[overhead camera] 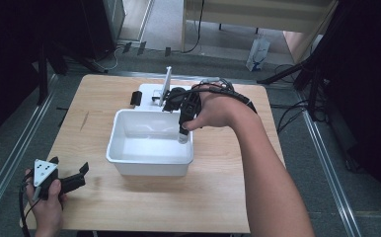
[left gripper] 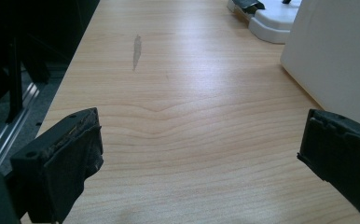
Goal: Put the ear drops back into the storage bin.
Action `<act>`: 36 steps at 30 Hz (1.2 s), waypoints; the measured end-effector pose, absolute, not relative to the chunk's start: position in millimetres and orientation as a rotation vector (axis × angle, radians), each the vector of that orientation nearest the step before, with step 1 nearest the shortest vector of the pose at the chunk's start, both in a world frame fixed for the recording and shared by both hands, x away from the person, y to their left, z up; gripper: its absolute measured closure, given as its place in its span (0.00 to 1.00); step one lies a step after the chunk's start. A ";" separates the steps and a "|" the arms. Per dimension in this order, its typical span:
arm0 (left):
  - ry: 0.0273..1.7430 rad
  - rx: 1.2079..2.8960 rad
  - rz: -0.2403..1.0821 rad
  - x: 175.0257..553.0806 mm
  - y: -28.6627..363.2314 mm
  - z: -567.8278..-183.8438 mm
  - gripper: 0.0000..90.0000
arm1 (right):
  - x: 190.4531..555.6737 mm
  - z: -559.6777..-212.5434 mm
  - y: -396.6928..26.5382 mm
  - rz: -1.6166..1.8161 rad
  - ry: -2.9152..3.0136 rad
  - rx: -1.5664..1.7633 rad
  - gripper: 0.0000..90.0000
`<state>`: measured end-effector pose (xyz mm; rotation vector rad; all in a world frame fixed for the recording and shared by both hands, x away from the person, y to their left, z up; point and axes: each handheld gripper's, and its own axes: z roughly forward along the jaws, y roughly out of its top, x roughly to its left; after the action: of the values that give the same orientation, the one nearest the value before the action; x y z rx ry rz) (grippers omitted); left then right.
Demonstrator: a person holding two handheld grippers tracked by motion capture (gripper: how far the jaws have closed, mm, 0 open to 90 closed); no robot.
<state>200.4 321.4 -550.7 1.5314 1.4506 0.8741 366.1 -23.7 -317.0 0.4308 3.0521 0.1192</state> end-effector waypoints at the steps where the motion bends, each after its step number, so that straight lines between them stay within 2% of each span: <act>1: 1.450 1.532 0.873 200.4 321.6 -550.7 0.00 | 366.6 -318.0 -22.3 0.118 3.053 0.420 0.80; 15: 1.452 1.525 0.871 200.2 322.3 -550.8 0.00 | 370.9 -344.9 -8.1 0.099 3.053 0.357 0.80; 36: 1.453 1.521 0.874 200.4 322.2 -550.9 0.00 | 375.5 -390.7 -17.9 0.075 2.996 0.165 0.80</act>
<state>200.4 322.2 -550.9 1.5206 1.4532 0.8737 375.5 -17.9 -390.7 0.1652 2.9956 0.0745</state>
